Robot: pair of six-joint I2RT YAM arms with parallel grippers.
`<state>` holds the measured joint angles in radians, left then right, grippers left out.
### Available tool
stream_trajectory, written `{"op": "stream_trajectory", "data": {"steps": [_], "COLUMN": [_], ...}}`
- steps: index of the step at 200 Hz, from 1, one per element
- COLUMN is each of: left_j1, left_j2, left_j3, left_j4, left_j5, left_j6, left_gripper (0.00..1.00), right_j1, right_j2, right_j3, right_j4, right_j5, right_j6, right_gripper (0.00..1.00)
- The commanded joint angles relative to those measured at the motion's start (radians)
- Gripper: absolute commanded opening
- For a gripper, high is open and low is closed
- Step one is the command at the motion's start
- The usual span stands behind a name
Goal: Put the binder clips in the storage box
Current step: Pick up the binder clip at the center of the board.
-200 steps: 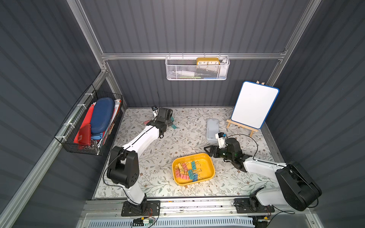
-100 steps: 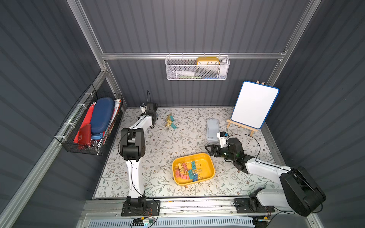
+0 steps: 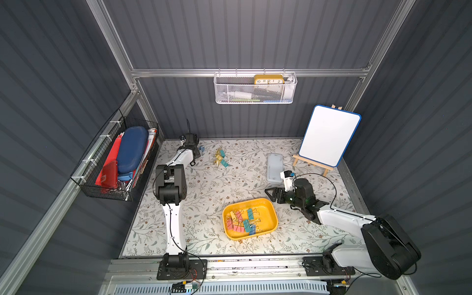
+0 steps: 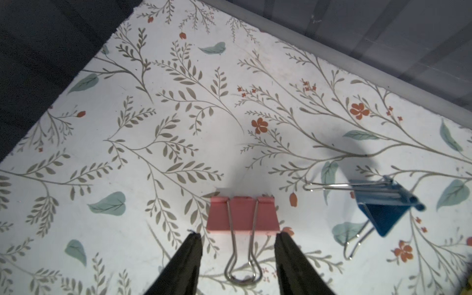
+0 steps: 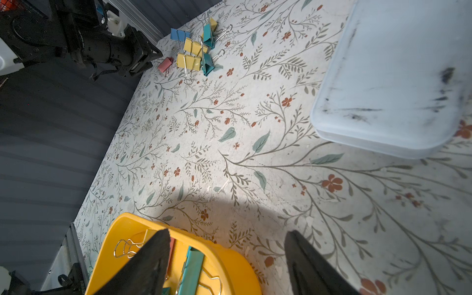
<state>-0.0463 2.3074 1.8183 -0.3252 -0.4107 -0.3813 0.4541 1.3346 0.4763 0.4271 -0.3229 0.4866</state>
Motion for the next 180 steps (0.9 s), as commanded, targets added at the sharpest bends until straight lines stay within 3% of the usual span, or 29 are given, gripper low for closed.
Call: {"op": "stream_trajectory", "data": {"steps": [1, 89, 145, 152, 169, 180], "left_j1": [0.000, 0.000, 0.000, 0.000, 0.000, 0.000], "left_j2": [-0.004, 0.005, -0.004, -0.003, -0.007, -0.010], "left_j3": [-0.011, 0.014, 0.031, 0.033, 0.034, 0.032], "left_j4": [-0.027, -0.077, -0.094, -0.100, -0.101, -0.102], "left_j5": [0.041, -0.027, -0.061, -0.063, -0.035, -0.023], "left_j6": [-0.042, -0.056, -0.056, -0.061, -0.074, -0.086], "left_gripper": [0.51, 0.24, 0.26, 0.29, 0.48, 0.51], "right_j1": [-0.004, -0.003, -0.003, -0.003, -0.003, -0.003], "right_j2": [0.018, 0.019, 0.019, 0.020, 0.019, 0.020], "right_j3": [-0.008, -0.008, -0.007, -0.008, -0.008, -0.008], "right_j4": [0.024, 0.025, 0.027, 0.026, 0.026, 0.026], "right_j5": [-0.020, -0.024, -0.024, -0.024, -0.025, -0.025], "right_j6": [0.010, 0.013, 0.013, 0.013, 0.013, 0.013], "right_gripper": [0.75, 0.75, 0.75, 0.75, 0.75, 0.75]}}
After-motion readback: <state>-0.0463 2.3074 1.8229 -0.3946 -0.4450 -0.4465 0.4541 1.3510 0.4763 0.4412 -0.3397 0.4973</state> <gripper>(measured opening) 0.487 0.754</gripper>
